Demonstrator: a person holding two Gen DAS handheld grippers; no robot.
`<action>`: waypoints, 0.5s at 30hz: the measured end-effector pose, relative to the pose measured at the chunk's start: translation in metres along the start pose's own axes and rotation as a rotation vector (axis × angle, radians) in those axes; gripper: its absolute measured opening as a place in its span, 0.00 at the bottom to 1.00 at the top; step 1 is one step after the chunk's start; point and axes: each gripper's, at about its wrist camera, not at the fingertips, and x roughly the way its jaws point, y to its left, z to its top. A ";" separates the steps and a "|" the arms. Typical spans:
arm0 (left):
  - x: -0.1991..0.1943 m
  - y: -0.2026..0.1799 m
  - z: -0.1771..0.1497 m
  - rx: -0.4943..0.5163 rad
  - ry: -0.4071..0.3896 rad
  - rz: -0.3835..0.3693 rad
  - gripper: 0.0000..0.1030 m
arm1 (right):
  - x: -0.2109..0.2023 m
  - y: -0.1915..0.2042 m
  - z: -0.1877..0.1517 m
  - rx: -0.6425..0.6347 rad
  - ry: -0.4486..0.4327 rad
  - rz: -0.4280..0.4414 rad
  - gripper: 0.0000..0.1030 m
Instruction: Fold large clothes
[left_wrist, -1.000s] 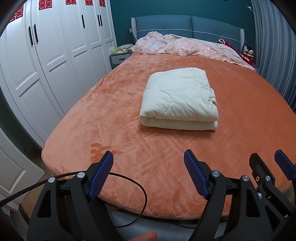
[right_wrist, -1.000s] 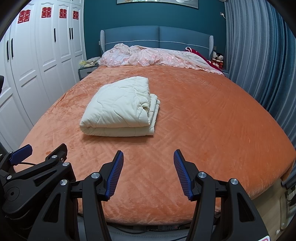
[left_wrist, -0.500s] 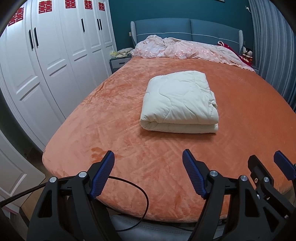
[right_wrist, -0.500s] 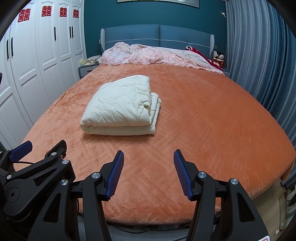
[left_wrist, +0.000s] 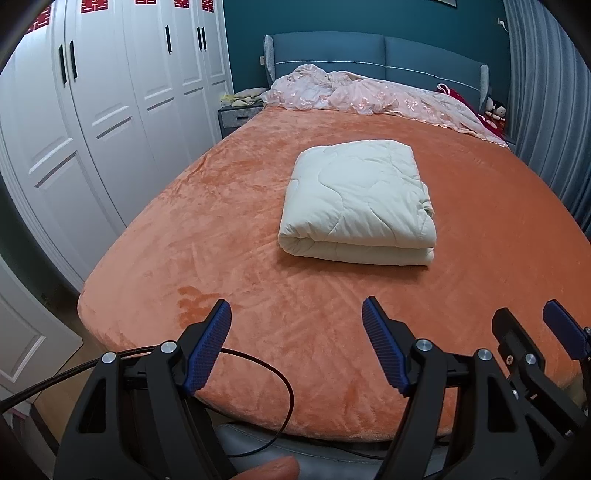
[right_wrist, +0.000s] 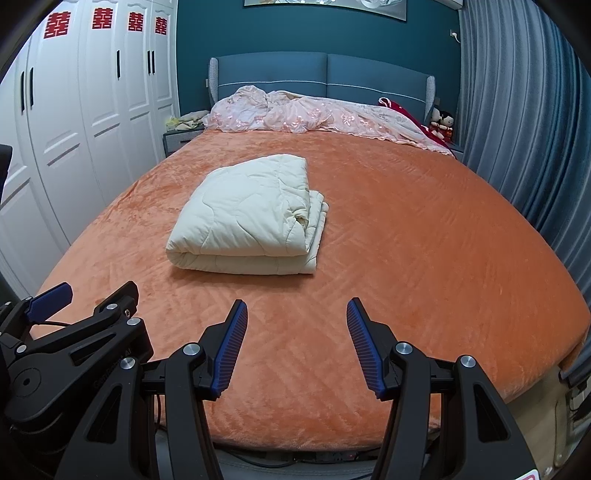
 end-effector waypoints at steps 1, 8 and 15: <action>0.000 0.001 0.000 0.000 0.001 0.001 0.69 | 0.000 0.000 0.000 0.001 0.000 0.000 0.54; 0.001 0.001 0.001 0.005 -0.004 0.007 0.69 | 0.000 0.000 0.001 0.003 0.003 0.004 0.54; 0.002 0.000 0.001 0.014 -0.002 0.004 0.69 | 0.001 -0.001 0.001 0.003 0.005 0.005 0.54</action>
